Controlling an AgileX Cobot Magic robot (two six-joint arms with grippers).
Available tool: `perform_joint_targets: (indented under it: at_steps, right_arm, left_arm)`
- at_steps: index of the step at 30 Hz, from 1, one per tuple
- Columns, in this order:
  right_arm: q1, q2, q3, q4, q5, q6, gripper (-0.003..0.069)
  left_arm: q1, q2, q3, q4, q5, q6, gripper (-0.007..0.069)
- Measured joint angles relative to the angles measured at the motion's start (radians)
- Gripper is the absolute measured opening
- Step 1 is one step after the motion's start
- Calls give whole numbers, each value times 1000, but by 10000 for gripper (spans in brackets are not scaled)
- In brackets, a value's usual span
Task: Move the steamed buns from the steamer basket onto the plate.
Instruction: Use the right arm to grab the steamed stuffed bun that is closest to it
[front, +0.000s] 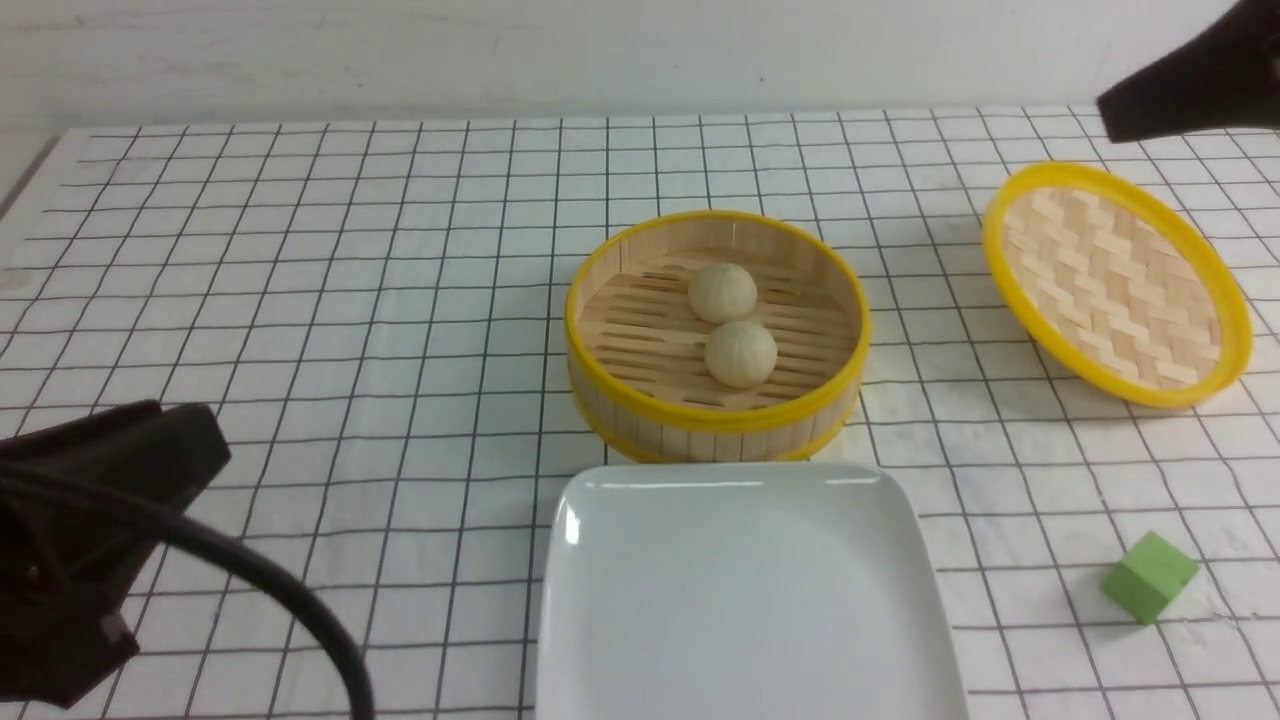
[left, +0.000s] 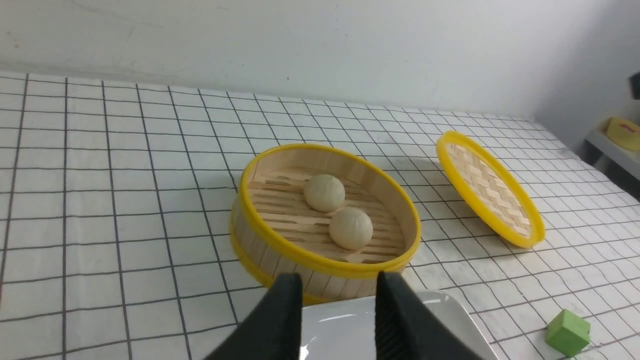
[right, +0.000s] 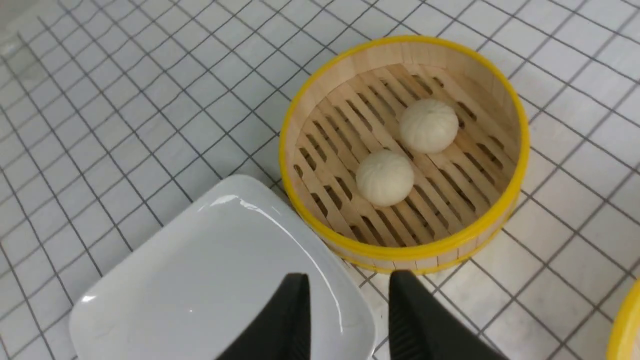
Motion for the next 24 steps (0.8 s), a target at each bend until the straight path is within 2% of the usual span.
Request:
perform_joint_targets:
  at_steps: [3, 6, 9, 13, 18, 24]
  right_arm:
    - [48, 64, -38, -21, 0, -21, 243]
    - [125, 167, -64, -102, -7, -31, 243]
    - [176, 243, -64, -174, -77, -27, 243]
    - [215, 308, -64, -203, -159, -17, 256]
    - [273, 392, -64, -205, -281, -16, 347]
    - [333, 448, -65, -212, -327, -16, 394]
  left_arm:
    - [0, 1, 0, -4, 2, 4, 242]
    - [0, 23, 0, -8, 11, 4, 242]
    - [0, 44, 0, -8, 27, 4, 242]
    - [0, 56, 0, -8, 37, 4, 242]
    - [0, 59, 0, -8, 38, 4, 242]
    - [0, 59, 0, -8, 45, 4, 242]
